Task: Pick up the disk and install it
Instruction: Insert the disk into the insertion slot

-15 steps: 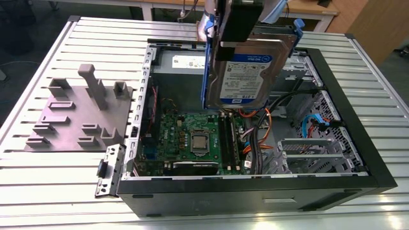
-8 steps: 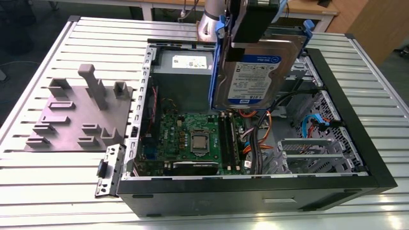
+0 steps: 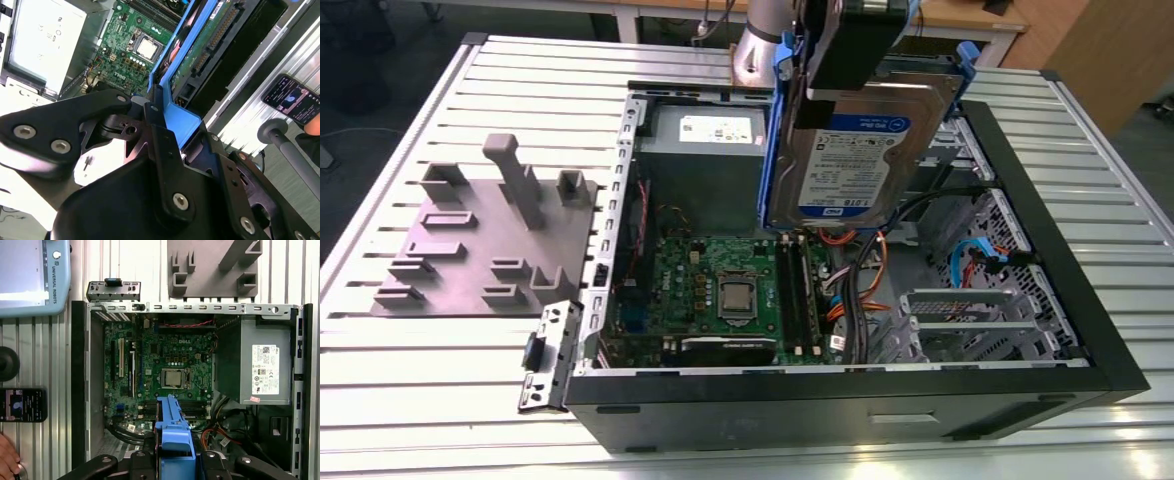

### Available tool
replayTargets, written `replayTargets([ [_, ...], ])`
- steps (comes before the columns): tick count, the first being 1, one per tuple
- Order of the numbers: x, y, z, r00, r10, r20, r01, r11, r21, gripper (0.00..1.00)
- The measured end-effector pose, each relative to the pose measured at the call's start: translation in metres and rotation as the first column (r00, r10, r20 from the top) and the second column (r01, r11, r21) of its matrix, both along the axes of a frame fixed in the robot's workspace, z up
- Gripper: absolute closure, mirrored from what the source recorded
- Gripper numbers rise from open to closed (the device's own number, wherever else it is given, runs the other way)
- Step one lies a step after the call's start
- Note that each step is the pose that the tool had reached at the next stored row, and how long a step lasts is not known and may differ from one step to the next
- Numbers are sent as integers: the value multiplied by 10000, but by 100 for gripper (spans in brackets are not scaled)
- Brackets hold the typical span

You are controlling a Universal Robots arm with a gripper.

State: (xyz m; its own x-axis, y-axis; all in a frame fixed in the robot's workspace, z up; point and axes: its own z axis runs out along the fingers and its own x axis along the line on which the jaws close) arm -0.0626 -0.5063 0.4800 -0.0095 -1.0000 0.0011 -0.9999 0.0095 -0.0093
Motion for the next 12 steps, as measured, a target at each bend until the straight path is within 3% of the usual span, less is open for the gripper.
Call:
replayTargets([
  [8, 2, -1, 0, 10000, 0, 0, 0, 10000, -1, 64],
  [12, 2, -55, 0, 10000, 1, -1, -1, 10000, -1, 64],
])
